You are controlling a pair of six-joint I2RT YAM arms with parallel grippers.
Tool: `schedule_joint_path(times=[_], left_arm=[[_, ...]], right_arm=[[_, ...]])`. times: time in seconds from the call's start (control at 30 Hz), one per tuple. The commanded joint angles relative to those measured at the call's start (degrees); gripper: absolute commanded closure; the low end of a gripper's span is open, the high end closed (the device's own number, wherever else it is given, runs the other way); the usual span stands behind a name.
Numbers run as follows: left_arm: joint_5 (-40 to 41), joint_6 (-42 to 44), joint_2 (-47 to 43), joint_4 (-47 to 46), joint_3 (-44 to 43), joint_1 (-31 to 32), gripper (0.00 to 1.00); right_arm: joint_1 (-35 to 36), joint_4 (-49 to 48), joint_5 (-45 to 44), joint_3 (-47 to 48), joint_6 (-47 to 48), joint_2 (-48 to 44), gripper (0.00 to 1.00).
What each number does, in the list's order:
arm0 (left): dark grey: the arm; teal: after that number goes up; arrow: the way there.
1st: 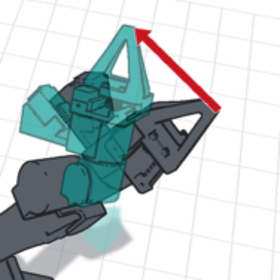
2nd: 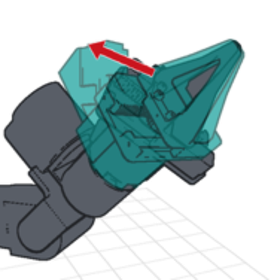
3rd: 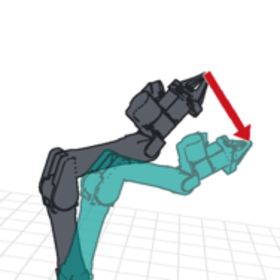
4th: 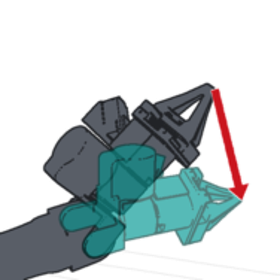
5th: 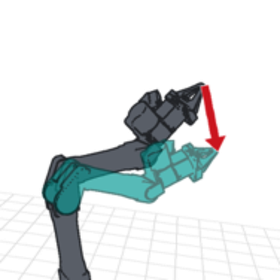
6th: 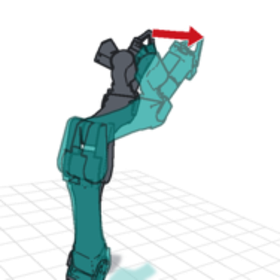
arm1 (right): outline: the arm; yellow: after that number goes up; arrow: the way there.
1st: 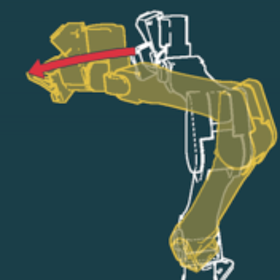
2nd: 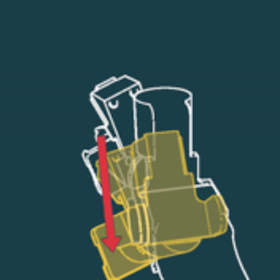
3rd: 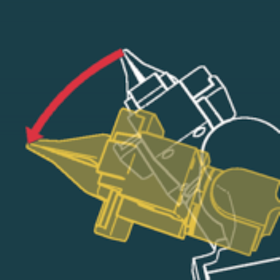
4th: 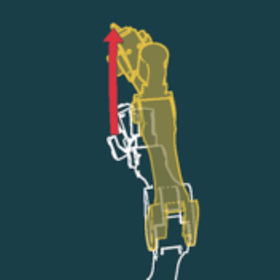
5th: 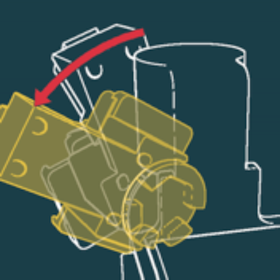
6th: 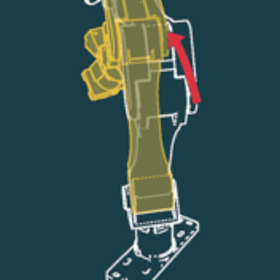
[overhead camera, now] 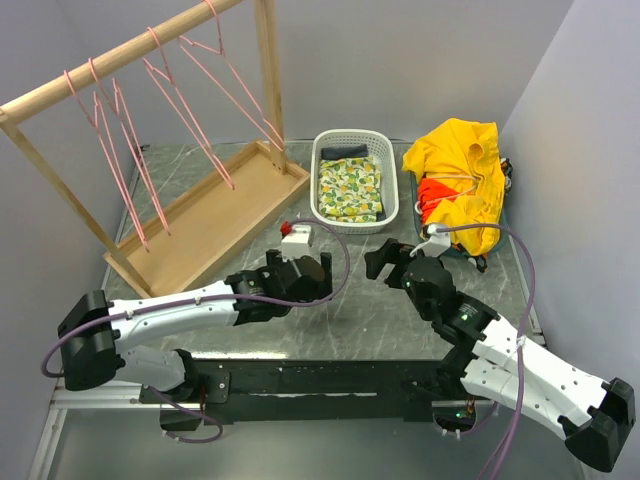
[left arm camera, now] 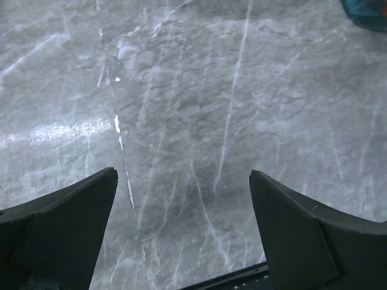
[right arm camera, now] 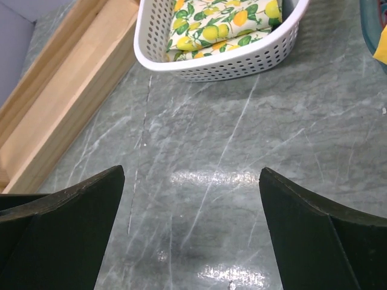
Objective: Place the shorts on the hanger
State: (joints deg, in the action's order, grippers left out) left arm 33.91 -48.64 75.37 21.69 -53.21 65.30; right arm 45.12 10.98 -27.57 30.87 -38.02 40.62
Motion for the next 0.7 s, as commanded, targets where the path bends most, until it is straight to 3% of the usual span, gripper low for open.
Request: schedule_joint_path(times=[0.0,0.1,0.2,0.3,0.47,0.67], left_arm=[[-2.4,2.7,-2.2,0.9,-4.1,0.2,0.03],[-4.3,2.9,-3.3,3.2,-4.8,0.2,0.04],[-5.0,2.7,-4.8,4.3,-4.5,0.1,0.04],[-6.5,2.7,-5.5,5.0,-4.8,-0.6,0.04],[-6.5,2.1,-6.1,4.6,-5.1,-0.9,0.04],[-6.6,2.0,-5.3,4.4,-5.9,-2.1,0.03]], right_arm=[[0.1,1.1,-1.4,4.1,1.1,0.2,0.00],[-0.6,2.0,-0.7,6.9,3.6,3.0,0.00],[-5.9,2.3,6.4,13.1,8.1,7.7,0.00],[-18.2,6.1,14.9,22.5,9.0,15.2,0.00],[-29.4,10.8,7.8,36.8,9.9,25.8,0.00],[-38.2,12.7,4.8,46.7,10.3,35.7,0.00]])
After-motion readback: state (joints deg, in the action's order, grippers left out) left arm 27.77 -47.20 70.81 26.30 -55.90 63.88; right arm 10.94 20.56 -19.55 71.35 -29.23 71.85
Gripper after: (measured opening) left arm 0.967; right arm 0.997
